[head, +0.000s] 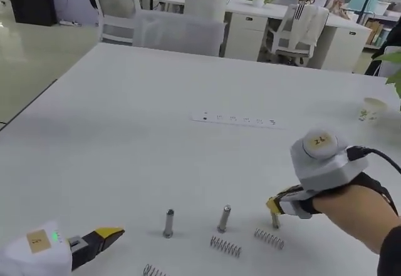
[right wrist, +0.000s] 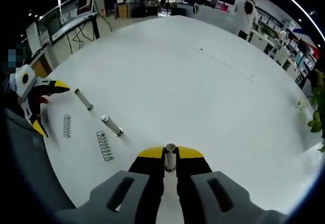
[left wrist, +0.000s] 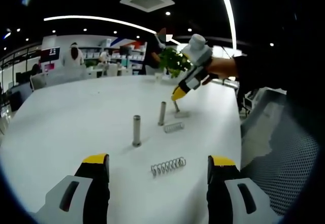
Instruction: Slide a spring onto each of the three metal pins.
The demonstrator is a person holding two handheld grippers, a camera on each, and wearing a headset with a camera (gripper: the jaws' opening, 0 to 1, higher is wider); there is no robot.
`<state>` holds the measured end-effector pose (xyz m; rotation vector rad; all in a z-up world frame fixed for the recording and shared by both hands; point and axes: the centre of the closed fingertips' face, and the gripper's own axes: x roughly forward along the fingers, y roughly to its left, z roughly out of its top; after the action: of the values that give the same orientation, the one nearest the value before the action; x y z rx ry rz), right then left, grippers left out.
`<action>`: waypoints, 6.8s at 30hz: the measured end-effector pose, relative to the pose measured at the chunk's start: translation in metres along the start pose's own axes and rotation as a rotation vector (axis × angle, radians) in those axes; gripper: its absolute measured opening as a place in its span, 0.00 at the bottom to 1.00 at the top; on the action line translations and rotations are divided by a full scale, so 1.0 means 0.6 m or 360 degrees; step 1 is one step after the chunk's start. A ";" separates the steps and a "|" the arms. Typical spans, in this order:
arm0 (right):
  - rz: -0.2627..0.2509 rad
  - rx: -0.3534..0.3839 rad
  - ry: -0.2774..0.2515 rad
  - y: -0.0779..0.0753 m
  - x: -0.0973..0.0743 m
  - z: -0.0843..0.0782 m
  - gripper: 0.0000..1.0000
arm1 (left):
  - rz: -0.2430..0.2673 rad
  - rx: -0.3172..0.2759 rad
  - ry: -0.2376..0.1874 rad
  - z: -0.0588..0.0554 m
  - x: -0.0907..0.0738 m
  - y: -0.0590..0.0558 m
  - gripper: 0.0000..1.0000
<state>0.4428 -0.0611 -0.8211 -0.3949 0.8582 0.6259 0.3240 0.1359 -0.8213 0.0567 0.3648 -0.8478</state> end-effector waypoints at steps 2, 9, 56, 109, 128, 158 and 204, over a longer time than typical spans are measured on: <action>-0.0003 0.0011 -0.0009 0.000 -0.005 -0.004 0.05 | -0.0002 0.0002 -0.0001 0.000 0.000 0.000 0.75; 0.0011 0.0067 -0.0023 0.004 -0.017 -0.018 0.05 | -0.0011 0.0010 0.0003 0.001 0.001 -0.004 0.75; 0.0061 0.0040 -0.0033 0.032 -0.043 -0.065 0.12 | -0.0032 0.0018 0.0005 0.001 0.004 -0.008 0.73; 0.0424 -0.0378 0.0116 0.167 -0.071 -0.072 0.07 | -0.0168 0.0096 -0.0004 0.024 0.010 -0.046 0.56; 0.0607 -0.0652 0.0172 0.221 -0.072 -0.056 0.07 | -0.0460 0.0325 0.0028 0.045 0.074 -0.114 0.38; 0.0798 -0.0827 0.0313 0.282 -0.089 -0.060 0.07 | -0.0581 0.0573 0.0077 0.035 0.083 -0.145 0.06; 0.0805 -0.0874 0.0141 0.312 -0.098 -0.009 0.09 | -0.0594 0.0561 0.0039 0.055 0.085 -0.157 0.02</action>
<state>0.2882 0.0566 -0.7916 -0.7122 0.8682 1.3323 0.2945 0.0300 -0.7986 0.3348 0.2479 -1.2756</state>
